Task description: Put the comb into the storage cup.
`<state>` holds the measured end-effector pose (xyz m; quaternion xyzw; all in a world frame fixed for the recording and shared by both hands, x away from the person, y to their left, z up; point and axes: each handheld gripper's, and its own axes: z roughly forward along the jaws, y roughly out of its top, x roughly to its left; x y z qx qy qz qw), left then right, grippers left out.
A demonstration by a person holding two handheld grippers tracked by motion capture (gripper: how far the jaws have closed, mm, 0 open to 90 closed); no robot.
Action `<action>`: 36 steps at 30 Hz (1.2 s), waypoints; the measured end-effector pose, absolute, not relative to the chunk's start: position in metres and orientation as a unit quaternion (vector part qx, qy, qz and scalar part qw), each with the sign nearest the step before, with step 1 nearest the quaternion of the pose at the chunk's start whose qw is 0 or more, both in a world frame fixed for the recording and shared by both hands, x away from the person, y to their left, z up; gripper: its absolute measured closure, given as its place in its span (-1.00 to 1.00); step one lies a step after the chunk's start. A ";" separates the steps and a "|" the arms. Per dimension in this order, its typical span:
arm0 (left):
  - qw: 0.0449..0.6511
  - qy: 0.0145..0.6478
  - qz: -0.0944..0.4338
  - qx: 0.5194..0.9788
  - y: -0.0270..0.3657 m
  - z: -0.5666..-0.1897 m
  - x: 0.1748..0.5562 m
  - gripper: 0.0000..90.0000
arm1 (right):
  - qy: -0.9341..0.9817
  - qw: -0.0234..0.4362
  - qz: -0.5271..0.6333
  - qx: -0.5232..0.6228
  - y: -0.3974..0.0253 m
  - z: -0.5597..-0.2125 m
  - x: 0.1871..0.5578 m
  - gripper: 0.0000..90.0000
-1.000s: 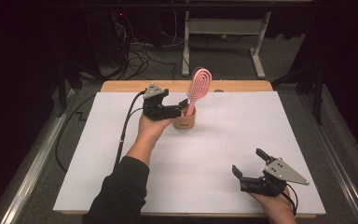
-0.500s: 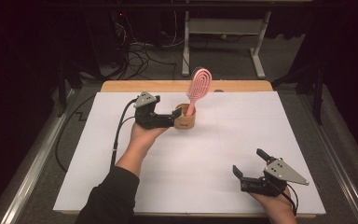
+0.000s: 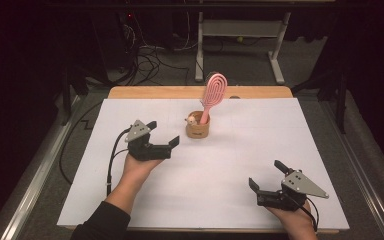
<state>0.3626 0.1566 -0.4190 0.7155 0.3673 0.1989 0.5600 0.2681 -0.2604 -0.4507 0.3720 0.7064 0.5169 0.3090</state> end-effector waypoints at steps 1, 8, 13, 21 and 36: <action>0.559 0.368 0.198 0.716 0.160 -0.422 0.359 -1.00 | 0.707 0.309 0.516 0.373 -0.260 -0.451 0.268 -1.00; 0.547 0.376 0.191 0.723 0.182 -0.444 0.332 -1.00 | 0.707 0.310 0.514 0.374 -0.261 -0.452 0.268 -1.00; 0.546 0.382 0.187 0.722 0.198 -0.454 0.314 -1.00 | 0.710 0.309 0.510 0.375 -0.262 -0.453 0.268 -1.00; 0.534 0.386 0.193 0.727 0.218 -0.460 0.295 -1.00 | 0.707 0.311 0.511 0.377 -0.264 -0.453 0.267 -1.00; 0.529 0.340 0.241 0.739 0.224 -0.456 0.269 -1.00 | 0.686 0.316 0.518 0.402 -0.278 -0.454 0.266 -1.00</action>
